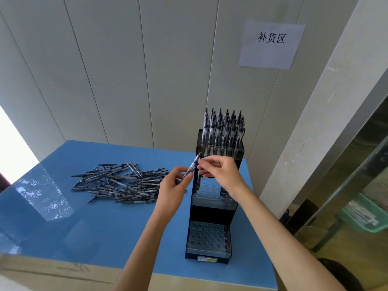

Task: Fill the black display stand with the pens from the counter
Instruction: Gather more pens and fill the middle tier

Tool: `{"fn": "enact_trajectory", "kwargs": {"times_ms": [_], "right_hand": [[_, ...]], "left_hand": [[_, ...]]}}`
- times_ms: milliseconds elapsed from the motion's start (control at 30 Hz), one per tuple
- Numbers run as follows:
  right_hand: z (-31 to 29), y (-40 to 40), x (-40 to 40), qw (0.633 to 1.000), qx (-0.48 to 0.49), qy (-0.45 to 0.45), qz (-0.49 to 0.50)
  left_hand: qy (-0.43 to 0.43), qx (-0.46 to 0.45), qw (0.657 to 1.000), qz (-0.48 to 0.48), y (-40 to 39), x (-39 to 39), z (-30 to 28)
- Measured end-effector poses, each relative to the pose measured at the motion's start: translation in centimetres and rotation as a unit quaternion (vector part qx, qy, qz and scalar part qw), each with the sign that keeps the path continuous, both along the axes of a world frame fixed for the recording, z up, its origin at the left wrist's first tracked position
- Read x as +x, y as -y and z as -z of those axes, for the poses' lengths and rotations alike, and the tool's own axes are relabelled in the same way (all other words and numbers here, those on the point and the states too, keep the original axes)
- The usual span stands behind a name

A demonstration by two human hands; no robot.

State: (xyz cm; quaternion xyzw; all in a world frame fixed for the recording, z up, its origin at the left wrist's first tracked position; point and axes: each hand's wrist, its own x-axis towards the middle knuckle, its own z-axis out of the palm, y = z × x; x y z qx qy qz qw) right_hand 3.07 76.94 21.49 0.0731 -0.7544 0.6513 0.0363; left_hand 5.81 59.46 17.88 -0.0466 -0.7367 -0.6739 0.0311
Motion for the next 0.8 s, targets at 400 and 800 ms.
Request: {"fn": "enact_trajectory", "kwargs": {"times_ms": [400, 800], "right_hand": [[-1.2, -0.9, -0.3, 0.998, -0.037, -0.03, 0.052], [-0.2, -0.9, -0.9, 0.93, 0.238, -0.236, 0.15]], "left_hand": [[-0.114, -0.336, 0.934, -0.046, 0.5, -0.9, -0.7], [-0.138, -0.526, 0.838, -0.043, 3.0, -0.1, 0.4]]}}
